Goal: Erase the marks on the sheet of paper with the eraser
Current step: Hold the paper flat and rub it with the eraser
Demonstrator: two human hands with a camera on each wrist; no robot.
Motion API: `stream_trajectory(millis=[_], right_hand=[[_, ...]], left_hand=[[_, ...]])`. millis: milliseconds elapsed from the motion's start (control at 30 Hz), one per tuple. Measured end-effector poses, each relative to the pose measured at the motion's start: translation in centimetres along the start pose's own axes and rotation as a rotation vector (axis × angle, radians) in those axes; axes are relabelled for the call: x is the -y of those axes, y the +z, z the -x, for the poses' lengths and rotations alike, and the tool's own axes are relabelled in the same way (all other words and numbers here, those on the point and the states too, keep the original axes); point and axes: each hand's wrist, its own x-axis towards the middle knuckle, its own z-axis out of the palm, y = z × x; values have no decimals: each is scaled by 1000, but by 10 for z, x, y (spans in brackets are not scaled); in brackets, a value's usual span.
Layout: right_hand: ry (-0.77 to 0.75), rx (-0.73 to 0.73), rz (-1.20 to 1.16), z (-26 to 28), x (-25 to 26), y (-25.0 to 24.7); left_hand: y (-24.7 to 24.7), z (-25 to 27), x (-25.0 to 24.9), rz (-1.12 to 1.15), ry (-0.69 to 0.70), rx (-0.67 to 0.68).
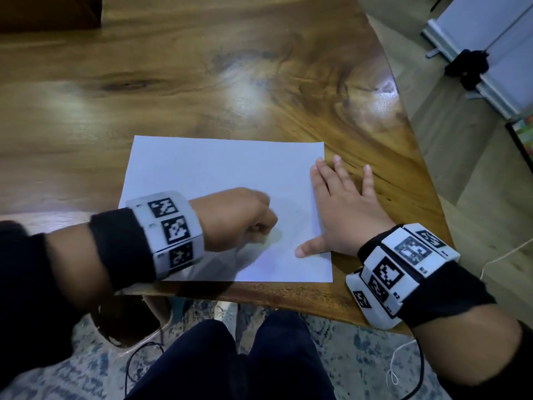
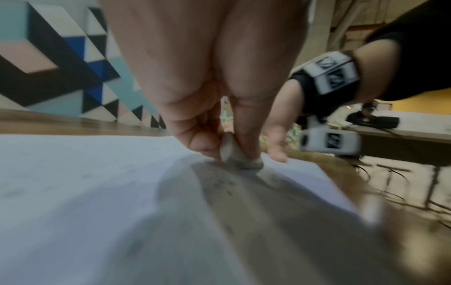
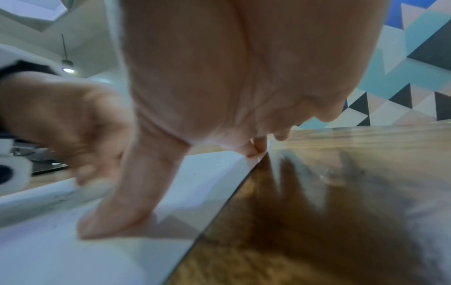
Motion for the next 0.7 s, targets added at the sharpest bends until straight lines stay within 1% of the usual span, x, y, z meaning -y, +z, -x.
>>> stream_trajectory(millis=[33, 100, 133, 167, 267, 300, 333, 400, 467, 533, 567, 633, 700], right_hand=[[1, -5, -2, 0, 0, 0], [3, -12, -5, 0, 0, 1], [1, -12, -4, 0, 0, 1], [-1, -11, -3, 0, 0, 1], [-2, -4, 3, -1, 0, 1], [0, -3, 6, -1, 0, 1], [-1, -3, 12, -1, 0, 1], [-3, -1, 20, -1, 0, 1], [-3, -4, 17, -1, -1, 2], [-7, -9, 8, -1, -1, 2], [-11, -11, 2, 0, -1, 2], [-17, -11, -7, 0, -1, 2], [-19, -6, -8, 0, 0, 1]], left_hand=[[3, 11, 1, 5, 20, 63], [3, 24, 2, -16, 15, 202], [0, 22, 1, -23, 1, 225], [-5, 14, -2, -23, -7, 194], [-14, -25, -17, -45, -46, 13], [-13, -35, -23, -65, -52, -12], [-11, -40, -26, -81, -50, -22], [-3, -32, -26, -73, -21, -4], [6, -11, -21, -24, 30, 69], [12, 5, -18, -23, 41, 157], [12, 7, -16, -27, 42, 164], [7, -3, -14, -37, 41, 98], [-4, -22, -14, -17, -9, -4]])
